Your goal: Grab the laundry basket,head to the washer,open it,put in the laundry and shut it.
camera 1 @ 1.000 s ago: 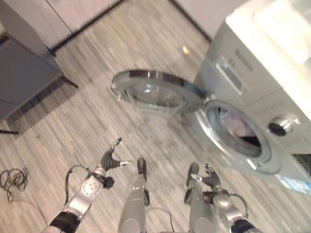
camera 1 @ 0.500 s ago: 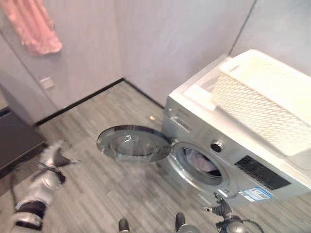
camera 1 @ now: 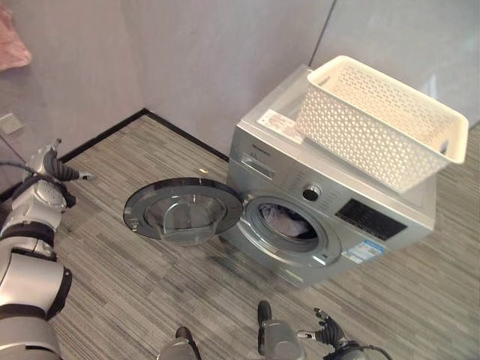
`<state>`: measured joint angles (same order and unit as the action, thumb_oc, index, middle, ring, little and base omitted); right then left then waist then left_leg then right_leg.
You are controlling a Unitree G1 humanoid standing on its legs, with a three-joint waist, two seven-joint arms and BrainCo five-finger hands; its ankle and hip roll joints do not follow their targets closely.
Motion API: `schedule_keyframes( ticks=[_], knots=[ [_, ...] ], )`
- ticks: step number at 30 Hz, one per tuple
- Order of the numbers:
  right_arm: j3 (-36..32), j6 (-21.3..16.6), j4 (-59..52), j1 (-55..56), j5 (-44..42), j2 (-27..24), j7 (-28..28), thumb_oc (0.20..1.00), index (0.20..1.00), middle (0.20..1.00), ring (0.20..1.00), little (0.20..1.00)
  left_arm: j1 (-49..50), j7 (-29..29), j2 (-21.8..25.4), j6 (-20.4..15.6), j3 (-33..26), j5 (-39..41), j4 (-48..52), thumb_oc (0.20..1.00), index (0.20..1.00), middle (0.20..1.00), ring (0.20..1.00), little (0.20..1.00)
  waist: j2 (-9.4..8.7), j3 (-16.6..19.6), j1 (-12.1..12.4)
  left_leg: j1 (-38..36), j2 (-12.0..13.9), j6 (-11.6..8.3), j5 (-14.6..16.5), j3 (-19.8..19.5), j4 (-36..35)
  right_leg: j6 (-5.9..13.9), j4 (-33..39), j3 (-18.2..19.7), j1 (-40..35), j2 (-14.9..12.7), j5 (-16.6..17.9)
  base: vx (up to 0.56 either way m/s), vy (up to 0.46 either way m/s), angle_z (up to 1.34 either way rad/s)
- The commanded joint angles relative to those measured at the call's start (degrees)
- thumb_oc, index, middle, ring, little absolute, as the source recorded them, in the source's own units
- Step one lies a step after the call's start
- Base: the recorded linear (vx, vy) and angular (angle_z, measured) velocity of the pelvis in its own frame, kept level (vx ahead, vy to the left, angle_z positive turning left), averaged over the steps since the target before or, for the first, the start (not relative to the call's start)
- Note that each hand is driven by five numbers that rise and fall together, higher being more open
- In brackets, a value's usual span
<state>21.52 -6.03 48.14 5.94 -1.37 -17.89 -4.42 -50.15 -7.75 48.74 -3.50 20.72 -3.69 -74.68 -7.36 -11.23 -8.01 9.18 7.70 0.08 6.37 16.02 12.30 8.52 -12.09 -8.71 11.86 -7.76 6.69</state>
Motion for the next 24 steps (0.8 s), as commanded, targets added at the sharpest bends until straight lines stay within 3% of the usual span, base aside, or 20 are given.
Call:
schedule_keyframes(
  ticks=[1,4,8,9,10,11,12,13,14,15,16,18,24],
  knots=[
    [2.6,-1.2,-0.9,0.1,0.0,-3.6,2.0,1.0,1.0,1.0,1.0,1.0,0.3,0.2,2.6,0.1,-3.9,4.2,-0.4,1.0,1.0,1.0,1.0,1.0,2.41,1.9,-0.8,-11.0,-5.1,3.02,4.2,0.6,-7.2,2.64,3.6,1.2,-1.2,2.9,-4.2,0.1,0.039,-0.04],
    [2.6,-1.0,-0.6,1.1,-0.7,-3.8,2.3,1.0,1.0,1.0,1.0,1.0,0.2,-0.6,0.5,0.2,-4.4,5.4,0.0,1.0,1.0,1.0,1.0,1.0,2.63,2.6,-0.6,-11.7,-6.3,2.93,3.3,0.4,-9.2,1.25,3.7,2.6,-1.9,6.2,-6.1,0.11,0.019,-0.09],
    [1.6,-0.8,2.2,1.5,-1.4,-3.5,2.1,1.0,1.0,1.0,1.0,1.0,1.6,-1.3,-2.9,-0.2,-4.9,6.4,0.6,1.0,1.0,1.0,1.0,1.0,3.49,3.8,-0.6,-12.2,-6.5,2.31,4.2,0.6,-7.8,0.17,5.6,4.0,-4.2,7.1,-7.2,0.11,-0.005,-0.02],
    [1.0,-0.7,2.4,1.5,-2.1,-4.2,1.7,1.0,1.0,1.0,1.0,1.0,1.9,-1.6,-4.5,-0.2,-4.0,6.3,1.1,1.0,1.0,1.0,1.0,1.0,3.28,3.0,0.1,-8.1,-4.5,0.43,4.1,0.1,5.0,-1.12,6.4,4.1,-6.2,6.6,-7.1,0.01,-0.106,-0.06],
    [1.5,-1.0,1.5,0.7,-2.9,-5.0,1.7,1.0,1.0,1.0,1.0,1.0,1.0,-2.1,-4.4,-0.4,-2.5,5.5,1.1,1.0,1.0,1.0,1.0,1.0,2.1,2.3,1.1,-2.1,-3.6,-1.83,-0.4,-3.9,13.4,-2.72,7.4,4.6,-6.3,6.2,-6.1,-0.02,-0.072,-0.15],
    [1.7,-1.2,1.4,0.3,-2.6,-5.5,1.5,1.0,1.0,1.0,1.0,1.0,0.9,-2.5,-4.4,-0.7,-2.1,5.1,0.8,1.0,1.0,1.0,1.0,1.0,1.7,2.6,1.5,-1.1,-3.2,-1.77,0.5,-6.8,11.5,-2.26,8.6,4.7,-6.9,5.3,-6.4,0.04,0.093,-0.3],
    [1.4,-1.2,1.6,-0.3,-2.5,-5.7,1.0,1.0,1.0,1.0,1.0,1.0,0.7,-3.1,-4.4,-0.8,-1.3,4.2,0.1,1.0,1.0,1.0,1.0,1.0,1.66,4.0,1.6,-2.2,0.4,-2.65,-2.1,-9.0,2.5,-1.43,10.0,5.0,-7.9,4.0,-6.9,0.17,0.243,-0.17],
    [0.8,-1.2,2.1,-0.8,-3.1,-5.6,0.3,1.0,1.0,1.0,1.0,1.0,0.2,-3.3,-5.0,-0.9,-0.7,3.8,-0.4,1.0,1.0,1.0,1.0,1.0,2.14,4.4,1.8,-2.2,3.0,-3.58,-6.8,-10.0,-4.0,-1.3,10.3,5.1,-8.3,3.6,-7.4,0.25,0.381,-0.08],
    [-0.3,-1.5,2.2,-0.8,-4.2,-5.9,-0.2,1.0,1.0,1.0,1.0,1.0,0.1,-3.5,-5.6,-1.0,0.1,3.8,-1.3,1.0,1.0,1.0,1.0,1.0,3.5,4.5,1.2,-2.6,5.4,-4.58,-10.7,-9.5,-12.1,-1.16,10.5,4.9,-9.0,3.0,-8.3,0.15,0.266,0.17],
    [-0.4,-1.5,2.2,-0.7,-4.2,-5.9,-0.2,1.0,1.0,1.0,1.0,1.0,0.1,-3.6,-5.6,-1.0,0.1,3.8,-1.3,1.0,1.0,1.0,1.0,1.0,3.5,4.4,1.2,-2.9,5.3,-4.59,-11.0,-9.4,-12.5,-1.16,10.5,4.9,-9.1,3.0,-8.3,0.24,0.39,0.04],
    [-1.3,-1.5,1.8,0.4,-4.2,-6.3,-0.8,1.0,1.0,1.0,1.0,1.0,0.5,-4.3,-6.6,-0.9,0.1,3.8,-1.2,1.0,1.0,1.0,1.0,1.0,5.66,4.4,0.1,-4.3,6.2,-6.08,-12.1,-6.8,-13.7,-0.38,10.3,4.3,-9.8,2.3,-9.0,0.26,0.47,-0.11],
    [-1.7,-0.7,1.2,0.7,-2.4,-6.5,-0.6,1.0,1.0,1.0,1.0,1.0,1.3,-4.4,-6.1,-1.2,-0.9,3.7,-1.3,1.0,1.0,1.0,1.0,1.0,7.12,4.2,-0.5,-5.4,3.0,-5.35,-9.1,-4.0,-11.6,1.63,10.3,6.1,-9.3,-1.9,-7.4,0.28,0.625,-0.27],
    [0.3,-0.7,-1.0,-1.1,-2.3,-5.5,0.3,1.0,1.0,1.0,1.0,1.0,-1.9,-4.6,-5.1,-1.2,-0.1,4.0,-1.0,1.0,1.0,1.0,1.0,1.0,6.16,1.5,0.0,-3.4,1.0,-4.29,-6.9,-1.2,-7.9,3.27,10.6,6.3,-7.4,-5.4,-5.0,0.0,0.156,-0.54]
  ],
)
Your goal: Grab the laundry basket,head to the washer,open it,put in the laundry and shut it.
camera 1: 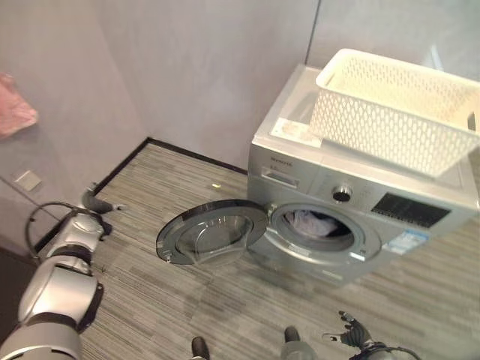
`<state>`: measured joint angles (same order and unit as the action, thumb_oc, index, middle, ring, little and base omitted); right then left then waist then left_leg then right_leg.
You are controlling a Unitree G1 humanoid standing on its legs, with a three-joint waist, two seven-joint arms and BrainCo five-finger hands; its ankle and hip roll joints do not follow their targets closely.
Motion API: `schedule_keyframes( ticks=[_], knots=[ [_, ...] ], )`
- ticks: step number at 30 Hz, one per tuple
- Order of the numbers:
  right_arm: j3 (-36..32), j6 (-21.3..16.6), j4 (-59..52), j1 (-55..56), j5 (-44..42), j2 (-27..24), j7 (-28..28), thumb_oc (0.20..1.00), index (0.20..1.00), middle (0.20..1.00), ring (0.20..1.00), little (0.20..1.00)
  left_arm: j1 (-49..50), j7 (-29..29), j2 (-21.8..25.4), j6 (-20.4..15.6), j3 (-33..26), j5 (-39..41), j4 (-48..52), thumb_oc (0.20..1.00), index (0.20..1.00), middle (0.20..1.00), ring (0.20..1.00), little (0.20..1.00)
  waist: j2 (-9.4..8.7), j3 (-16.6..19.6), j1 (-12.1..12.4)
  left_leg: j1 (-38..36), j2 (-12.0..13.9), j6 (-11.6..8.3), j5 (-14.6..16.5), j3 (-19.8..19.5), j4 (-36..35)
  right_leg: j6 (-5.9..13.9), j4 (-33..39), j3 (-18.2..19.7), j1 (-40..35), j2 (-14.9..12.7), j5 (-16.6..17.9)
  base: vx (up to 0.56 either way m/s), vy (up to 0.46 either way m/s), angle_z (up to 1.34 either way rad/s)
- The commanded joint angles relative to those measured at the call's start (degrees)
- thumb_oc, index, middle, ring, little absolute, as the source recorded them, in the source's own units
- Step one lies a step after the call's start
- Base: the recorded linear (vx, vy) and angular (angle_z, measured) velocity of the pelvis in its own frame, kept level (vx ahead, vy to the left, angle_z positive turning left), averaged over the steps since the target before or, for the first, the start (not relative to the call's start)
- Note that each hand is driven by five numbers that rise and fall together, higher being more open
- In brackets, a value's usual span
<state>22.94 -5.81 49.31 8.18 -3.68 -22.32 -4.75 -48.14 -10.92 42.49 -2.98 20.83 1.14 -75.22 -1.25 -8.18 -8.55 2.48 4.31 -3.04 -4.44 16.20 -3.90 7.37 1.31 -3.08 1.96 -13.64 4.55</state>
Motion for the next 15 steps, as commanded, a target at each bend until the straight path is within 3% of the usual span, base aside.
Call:
schedule_keyframes(
  ticks=[1,9,15],
  knots=[
    [-1.1,-0.9,-2.2,-3.3,0.0,-1.1,0.7,1.0,1.0,1.0,1.0,1.0,-4.0,-1.4,1.1,-1.7,-0.2,-0.8,-0.4,1.0,1.0,1.0,1.0,1.0,0.05,-1.5,0.5,3.4,4.4,-1.16,4.0,-1.4,8.4,4.43,-2.8,0.7,2.5,0.5,-2.8,-0.05,0.04,0.11],
    [-0.8,-1.7,-7.0,-4.6,-0.7,-4.0,0.7,1.0,1.0,1.0,1.0,1.0,-11.6,-1.5,0.7,-2.0,3.4,-0.7,-0.4,1.0,1.0,1.0,1.0,1.0,-1.62,-5.3,-0.7,9.7,5.0,-0.9,4.0,-2.3,11.4,4.36,-3.4,0.6,8.0,0.7,-1.3,-0.11,-0.007,0.03],
    [-1.0,-2.4,-8.1,-5.9,-2.3,-6.2,-0.2,1.0,1.0,1.0,1.0,1.0,-19.9,-3.8,0.0,-1.7,6.8,-1.2,-1.5,1.0,1.0,1.0,1.0,1.0,-4.59,-8.1,-2.7,14.0,6.6,-1.69,4.5,-2.7,13.3,4.7,-3.5,1.3,12.4,2.2,0.4,-0.05,-0.031,-0.12]
  ],
)
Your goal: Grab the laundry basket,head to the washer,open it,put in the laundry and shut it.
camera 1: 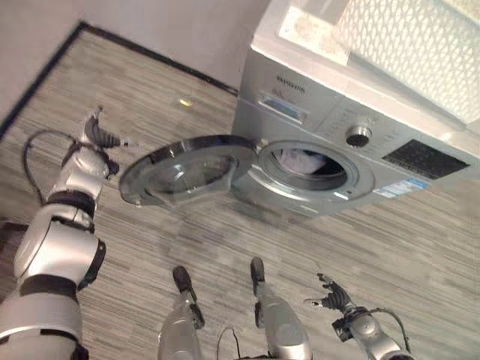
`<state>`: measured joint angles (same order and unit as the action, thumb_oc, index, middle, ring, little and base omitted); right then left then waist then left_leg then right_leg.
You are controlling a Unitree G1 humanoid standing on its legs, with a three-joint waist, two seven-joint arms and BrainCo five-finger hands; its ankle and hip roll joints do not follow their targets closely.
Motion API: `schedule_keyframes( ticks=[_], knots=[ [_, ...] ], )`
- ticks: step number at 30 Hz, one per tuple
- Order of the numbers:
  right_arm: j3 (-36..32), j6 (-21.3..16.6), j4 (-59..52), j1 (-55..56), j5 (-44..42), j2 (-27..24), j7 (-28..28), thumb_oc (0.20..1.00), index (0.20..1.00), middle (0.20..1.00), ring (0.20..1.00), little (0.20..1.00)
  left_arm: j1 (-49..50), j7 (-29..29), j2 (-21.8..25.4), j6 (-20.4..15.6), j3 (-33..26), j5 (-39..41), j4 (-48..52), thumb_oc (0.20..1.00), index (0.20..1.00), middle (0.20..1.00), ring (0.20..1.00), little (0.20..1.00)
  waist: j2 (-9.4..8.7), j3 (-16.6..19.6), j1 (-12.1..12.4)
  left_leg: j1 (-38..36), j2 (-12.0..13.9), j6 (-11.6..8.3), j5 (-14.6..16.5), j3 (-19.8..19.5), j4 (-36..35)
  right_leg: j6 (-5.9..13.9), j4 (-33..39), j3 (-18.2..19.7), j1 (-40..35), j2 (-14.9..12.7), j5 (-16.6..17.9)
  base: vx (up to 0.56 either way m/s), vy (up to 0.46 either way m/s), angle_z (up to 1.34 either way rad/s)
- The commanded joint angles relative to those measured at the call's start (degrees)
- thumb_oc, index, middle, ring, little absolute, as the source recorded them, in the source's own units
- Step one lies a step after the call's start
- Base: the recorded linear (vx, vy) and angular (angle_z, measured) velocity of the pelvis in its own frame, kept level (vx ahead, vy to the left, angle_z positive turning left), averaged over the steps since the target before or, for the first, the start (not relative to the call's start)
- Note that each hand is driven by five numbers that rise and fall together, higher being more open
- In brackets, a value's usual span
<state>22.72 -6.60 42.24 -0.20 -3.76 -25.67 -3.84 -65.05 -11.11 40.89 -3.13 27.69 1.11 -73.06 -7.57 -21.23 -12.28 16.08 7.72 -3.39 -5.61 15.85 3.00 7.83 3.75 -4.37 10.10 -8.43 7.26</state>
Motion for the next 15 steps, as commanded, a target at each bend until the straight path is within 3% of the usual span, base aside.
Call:
schedule_keyframes(
  ticks=[1,10,15],
  knots=[
    [-0.7,-1.8,-1.6,2.3,-2.4,-3.2,-1.2,1.0,1.0,1.0,1.0,1.0,-4.2,-4.0,1.8,-1.4,0.2,-1.1,-3.8,1.0,1.0,1.0,1.0,1.0,1.25,4.7,0.7,1.1,3.3,-1.39,5.6,-2.2,6.7,4.33,-5.7,2.6,4.8,-2.9,-1.9,-0.03,-0.013,-0.13],
    [0.4,-2.5,-4.8,2.0,-3.5,-3.9,-1.5,1.0,1.0,1.0,1.0,1.0,-9.1,-7.5,3.9,-1.5,1.7,-0.4,-3.6,1.0,1.0,1.0,1.0,1.0,-1.07,3.1,-0.4,5.3,4.2,-1.61,6.4,-2.9,9.9,4.63,-4.2,3.4,7.2,-2.7,0.3,0.01,0.016,-0.1],
    [0.6,-2.2,-6.3,1.4,-4.0,-4.2,-1.0,1.0,1.0,1.0,1.0,1.0,-9.2,-5.0,3.7,0.2,2.7,-1.8,-6.3,1.0,1.0,1.0,1.0,1.0,-1.48,2.8,-0.8,6.3,4.2,-1.63,6.7,-3.1,10.5,4.67,-3.7,3.8,7.9,-2.5,0.7,0.02,0.021,-0.06]
  ],
)
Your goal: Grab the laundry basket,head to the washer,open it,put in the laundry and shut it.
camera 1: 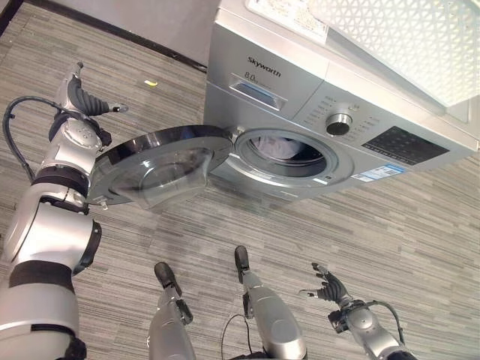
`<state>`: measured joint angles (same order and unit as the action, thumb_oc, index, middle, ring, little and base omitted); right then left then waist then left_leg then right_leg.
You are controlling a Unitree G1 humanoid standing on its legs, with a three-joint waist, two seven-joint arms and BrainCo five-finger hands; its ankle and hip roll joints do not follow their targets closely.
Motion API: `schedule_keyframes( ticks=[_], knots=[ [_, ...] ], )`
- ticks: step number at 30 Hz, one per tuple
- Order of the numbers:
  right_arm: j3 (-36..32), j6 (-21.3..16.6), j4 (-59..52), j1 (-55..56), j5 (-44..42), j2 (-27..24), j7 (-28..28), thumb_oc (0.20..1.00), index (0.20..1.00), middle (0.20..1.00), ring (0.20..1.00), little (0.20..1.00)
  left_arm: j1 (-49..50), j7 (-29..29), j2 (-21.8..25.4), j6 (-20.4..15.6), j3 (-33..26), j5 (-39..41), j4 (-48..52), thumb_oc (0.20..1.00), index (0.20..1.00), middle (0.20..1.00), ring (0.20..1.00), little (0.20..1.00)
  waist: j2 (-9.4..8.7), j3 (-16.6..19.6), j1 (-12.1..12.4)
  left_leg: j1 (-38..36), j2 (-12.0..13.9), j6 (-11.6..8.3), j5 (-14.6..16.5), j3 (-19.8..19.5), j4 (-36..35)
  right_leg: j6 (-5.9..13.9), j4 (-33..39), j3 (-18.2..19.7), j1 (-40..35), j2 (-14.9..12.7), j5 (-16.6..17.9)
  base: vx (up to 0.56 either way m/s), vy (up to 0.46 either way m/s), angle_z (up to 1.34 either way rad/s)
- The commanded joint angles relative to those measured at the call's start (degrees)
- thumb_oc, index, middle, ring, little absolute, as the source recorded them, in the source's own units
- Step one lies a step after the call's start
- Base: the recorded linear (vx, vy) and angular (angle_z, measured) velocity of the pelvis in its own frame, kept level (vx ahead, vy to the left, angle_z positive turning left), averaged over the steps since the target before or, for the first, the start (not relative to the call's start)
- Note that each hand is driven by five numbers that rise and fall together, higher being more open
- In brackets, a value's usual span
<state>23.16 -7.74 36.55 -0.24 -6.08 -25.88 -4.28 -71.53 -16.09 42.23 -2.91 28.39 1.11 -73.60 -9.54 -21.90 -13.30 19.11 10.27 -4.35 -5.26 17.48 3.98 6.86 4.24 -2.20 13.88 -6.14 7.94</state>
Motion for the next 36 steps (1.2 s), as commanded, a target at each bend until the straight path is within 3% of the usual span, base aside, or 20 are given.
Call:
schedule_keyframes(
  ticks=[1,8,14,21,23,24,36],
  knots=[
    [0.2,-0.7,-1.1,1.2,-1.6,-4.3,-0.2,1.0,1.0,1.0,1.0,1.0,-1.8,2.1,2.1,1.1,1.5,-1.9,-7.7,1.0,1.0,1.0,1.0,1.0,0.3,3.5,0.1,3.6,1.9,-0.68,6.4,-4.8,9.9,5.66,-4.1,1.6,4.3,-4.8,0.2,0.01,0.003,-0.04],
    [0.4,0.3,-2.2,0.8,-1.7,-5.2,0.6,1.0,1.0,1.0,1.0,1.0,1.0,6.4,1.3,2.8,0.1,-4.3,-10.2,1.0,1.0,1.0,1.0,1.0,-0.76,3.7,-0.5,5.0,2.5,-1.12,6.7,-5.1,10.8,5.36,-3.5,2.2,5.4,-4.0,1.0,0.0,-0.011,-0.02],
    [0.3,0.4,-2.2,1.1,-1.2,-5.4,0.6,1.0,1.0,1.0,1.0,1.0,4.4,7.6,-2.5,2.0,1.1,-6.8,-6.9,1.0,1.0,1.0,1.0,1.0,-0.73,3.7,-0.4,4.6,2.9,-1.56,6.3,-5.2,10.4,5.13,-3.3,2.4,5.3,-3.6,1.0,-0.01,-0.057,-0.01],
    [-3.2,0.1,1.5,2.6,-1.4,-4.7,-1.7,1.0,1.0,1.0,1.0,1.0,8.9,4.6,-12.0,-1.0,2.3,-1.8,6.9,1.0,1.0,1.0,1.0,1.0,2.45,2.7,1.8,0.6,2.5,-2.04,4.8,-5.9,7.0,4.46,-3.1,1.8,2.4,-3.1,-0.5,-0.01,-0.083,0.02],
    [-3.2,0.1,1.6,2.7,-1.4,-4.7,-1.7,1.0,1.0,1.0,1.0,1.0,8.9,4.6,-12.0,-1.0,2.3,-1.8,7.0,1.0,1.0,1.0,1.0,1.0,2.45,2.7,1.8,0.5,2.4,-2.05,4.8,-5.9,6.9,4.45,-3.1,1.8,2.4,-3.1,-0.5,0.0,-0.064,0.07],
    [-4.5,0.1,3.0,2.7,-1.8,-4.2,-2.1,1.0,1.0,1.0,1.0,1.0,10.3,4.4,-13.8,-1.5,2.6,-0.3,9.8,1.0,1.0,1.0,1.0,1.0,3.29,2.7,2.3,-0.7,2.4,-2.11,4.3,-5.9,6.1,4.22,-3.0,1.7,1.5,-2.9,-0.8,0.0,-0.095,0.13],
    [-8.1,2.3,9.4,1.4,1.3,-2.6,-3.9,1.0,1.0,1.0,1.0,1.0,23.0,10.0,-26.2,-3.5,5.3,9.8,24.5,1.0,1.0,1.0,1.0,1.0,8.52,5.4,3.1,-9.8,3.1,-2.0,1.1,-3.2,0.4,3.22,-3.1,2.5,-3.3,-1.9,-3.0,0.03,-0.075,-0.01]
  ],
)
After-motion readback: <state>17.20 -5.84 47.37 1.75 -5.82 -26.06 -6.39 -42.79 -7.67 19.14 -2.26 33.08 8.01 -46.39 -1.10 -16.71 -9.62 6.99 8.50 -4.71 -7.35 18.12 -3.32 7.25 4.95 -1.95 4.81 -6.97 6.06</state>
